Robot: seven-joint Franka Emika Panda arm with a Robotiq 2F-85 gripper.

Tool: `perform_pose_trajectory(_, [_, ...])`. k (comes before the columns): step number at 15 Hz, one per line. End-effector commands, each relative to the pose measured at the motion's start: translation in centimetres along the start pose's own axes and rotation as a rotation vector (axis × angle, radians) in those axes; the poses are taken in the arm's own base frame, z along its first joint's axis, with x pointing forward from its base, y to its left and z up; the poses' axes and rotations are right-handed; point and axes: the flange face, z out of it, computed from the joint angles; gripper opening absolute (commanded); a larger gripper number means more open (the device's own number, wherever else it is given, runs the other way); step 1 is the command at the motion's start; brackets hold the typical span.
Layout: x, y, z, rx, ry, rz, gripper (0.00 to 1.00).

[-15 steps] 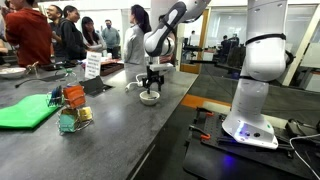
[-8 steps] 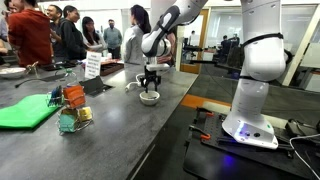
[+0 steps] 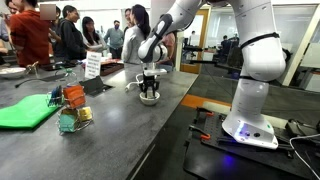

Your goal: Put the marker in the bowl on the table

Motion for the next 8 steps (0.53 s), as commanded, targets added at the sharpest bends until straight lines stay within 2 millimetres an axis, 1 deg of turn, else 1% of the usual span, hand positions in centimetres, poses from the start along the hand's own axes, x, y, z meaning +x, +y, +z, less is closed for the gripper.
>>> perform_pose_trajectory(1, [0.70,0.09,0.48,0.019,-0.042,0.010,0.58])
perform_pose_trajectory(3, [0.91,0.16,0.83,0.018,-0.048,0.015,0.54])
perform_pose_trajectory(4, [0.97,0.22,0.95,0.019,-0.052,0.015,0.53])
perform_pose_trajectory(5, [1.05,0.27,1.04,0.018,-0.056,0.017,0.47])
perform_pose_trajectory(6, [1.11,0.32,1.11,0.016,-0.061,0.018,0.35])
perform_pose_trajectory(7, [1.18,0.33,1.11,0.018,-0.068,0.017,0.31])
perform_pose_trajectory(8, [1.18,0.32,1.12,0.016,-0.075,0.015,0.31])
